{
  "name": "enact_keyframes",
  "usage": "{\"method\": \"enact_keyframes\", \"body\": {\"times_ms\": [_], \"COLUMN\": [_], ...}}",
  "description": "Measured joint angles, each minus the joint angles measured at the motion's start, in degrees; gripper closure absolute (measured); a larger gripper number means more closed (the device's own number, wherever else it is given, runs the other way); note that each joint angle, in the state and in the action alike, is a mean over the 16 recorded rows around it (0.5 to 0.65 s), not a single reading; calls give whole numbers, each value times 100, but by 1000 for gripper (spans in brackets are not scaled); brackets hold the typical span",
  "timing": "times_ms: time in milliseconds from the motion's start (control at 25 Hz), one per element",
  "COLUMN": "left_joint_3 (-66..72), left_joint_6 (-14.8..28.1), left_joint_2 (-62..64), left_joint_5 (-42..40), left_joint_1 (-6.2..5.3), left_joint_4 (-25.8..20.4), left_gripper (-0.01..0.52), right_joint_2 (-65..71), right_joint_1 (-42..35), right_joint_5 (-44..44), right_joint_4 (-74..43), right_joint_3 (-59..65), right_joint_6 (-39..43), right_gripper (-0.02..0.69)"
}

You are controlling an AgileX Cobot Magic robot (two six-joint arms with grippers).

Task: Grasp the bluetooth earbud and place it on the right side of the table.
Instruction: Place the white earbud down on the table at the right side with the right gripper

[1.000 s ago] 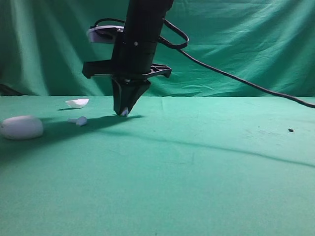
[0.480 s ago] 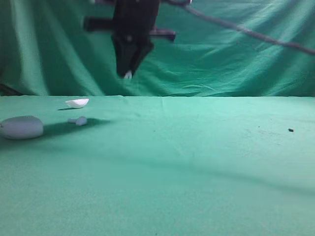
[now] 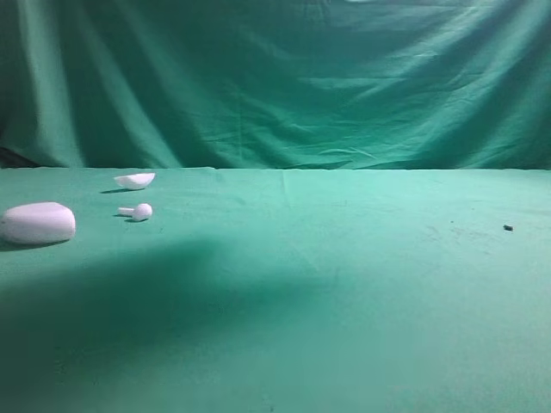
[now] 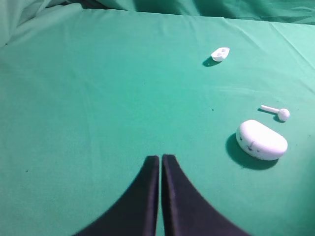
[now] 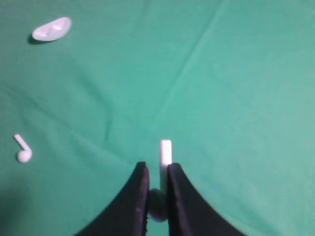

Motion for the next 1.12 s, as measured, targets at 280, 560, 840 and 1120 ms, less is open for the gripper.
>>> {"method": "enact_keyframes", "body": {"times_ms": [280, 560, 840, 1120], "left_joint_3": [0, 0, 0, 0], "left_joint_6": [0, 0, 0, 0], "left_joint_2": [0, 0, 0, 0], "left_joint_5": [0, 0, 0, 0], "left_joint_1": [0, 0, 0, 0], "left_joint_4": [0, 0, 0, 0], "left_gripper": [514, 514, 514, 514], "right_joint_2": [-1251, -1502, -1090, -711], "right_joint_1": [-873, -1332, -1404, -1408], "right_joint_5": [-1305, -2862, -3900, -4363], "right_joint_4": [-46, -88, -139, -170], "right_joint_3": [2706, 4673, 5306, 5341], "right_joint_6": [69, 117, 120, 120], "right_gripper": [584, 584, 584, 508]}}
